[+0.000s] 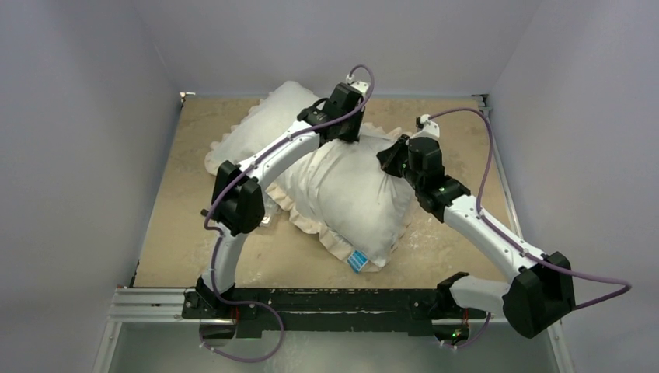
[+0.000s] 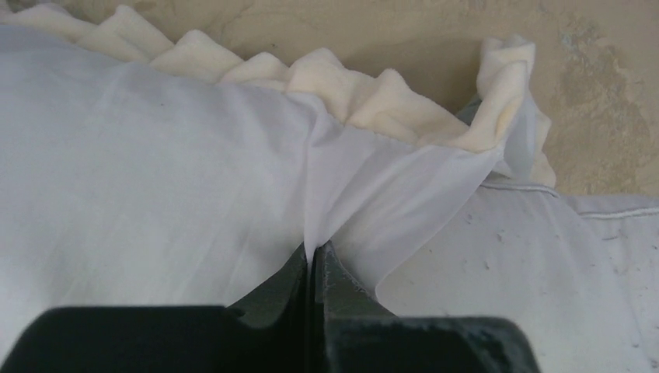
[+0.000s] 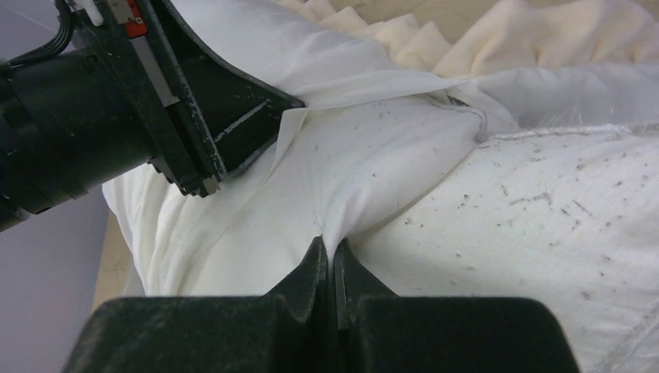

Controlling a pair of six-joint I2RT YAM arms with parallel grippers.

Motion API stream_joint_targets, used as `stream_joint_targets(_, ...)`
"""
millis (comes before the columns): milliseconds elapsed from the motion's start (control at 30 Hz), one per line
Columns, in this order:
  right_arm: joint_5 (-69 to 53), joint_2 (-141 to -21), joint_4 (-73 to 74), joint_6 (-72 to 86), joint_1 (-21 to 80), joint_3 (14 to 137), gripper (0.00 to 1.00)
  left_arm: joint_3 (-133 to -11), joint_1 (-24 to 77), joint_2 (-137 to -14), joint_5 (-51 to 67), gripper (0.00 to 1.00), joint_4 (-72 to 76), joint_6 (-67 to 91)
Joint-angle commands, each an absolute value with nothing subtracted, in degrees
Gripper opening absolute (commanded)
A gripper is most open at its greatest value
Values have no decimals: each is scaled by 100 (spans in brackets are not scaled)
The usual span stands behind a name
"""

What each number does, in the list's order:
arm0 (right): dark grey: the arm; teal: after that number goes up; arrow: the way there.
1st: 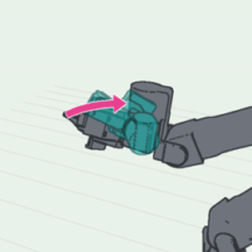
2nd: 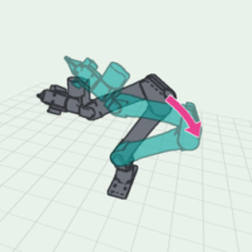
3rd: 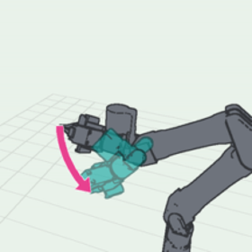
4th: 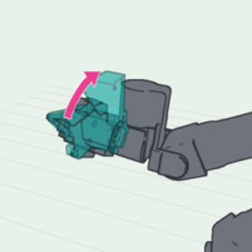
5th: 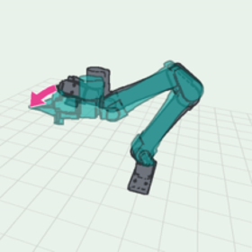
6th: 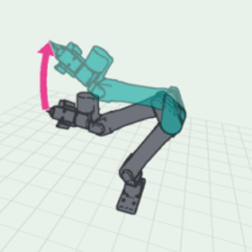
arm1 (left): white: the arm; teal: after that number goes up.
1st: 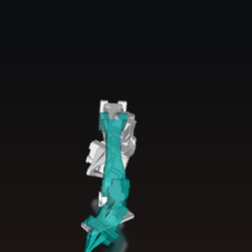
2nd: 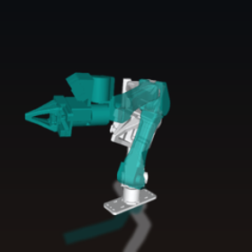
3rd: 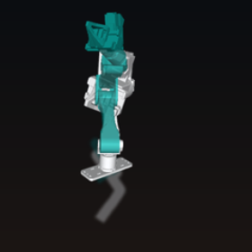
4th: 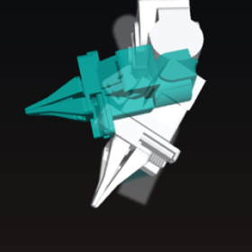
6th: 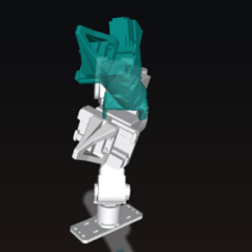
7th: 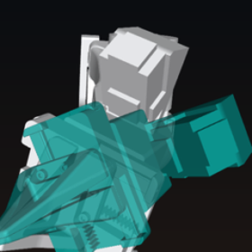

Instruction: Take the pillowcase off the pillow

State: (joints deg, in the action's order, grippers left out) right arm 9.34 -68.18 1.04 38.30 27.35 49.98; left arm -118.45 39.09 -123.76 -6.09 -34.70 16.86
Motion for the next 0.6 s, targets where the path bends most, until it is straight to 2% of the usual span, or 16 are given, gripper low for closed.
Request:
stream_joint_targets(0,1396,-6268,640,4669,2829,5437,0,-11811,3402,-12196,-1391,0,-3358,1706)
stream_joint_targets(267,2384,-5351,1440,5618,2826,5537,0,-11923,2577,-12105,-2020,0,-3339,1846)
stream_joint_targets(433,3000,-5332,2445,6648,2822,5615,0,-11929,2094,-12107,-2309,0,-3418,1934)
stream_joint_targets(533,3082,-5306,2635,6648,2830,5568,0,-11927,1855,-12136,-2311,0,-3474,2031)
stream_joint_targets(567,3092,-5301,2666,7114,2822,5550,0,-11927,1825,-12154,-2303,0,-3480,2042)
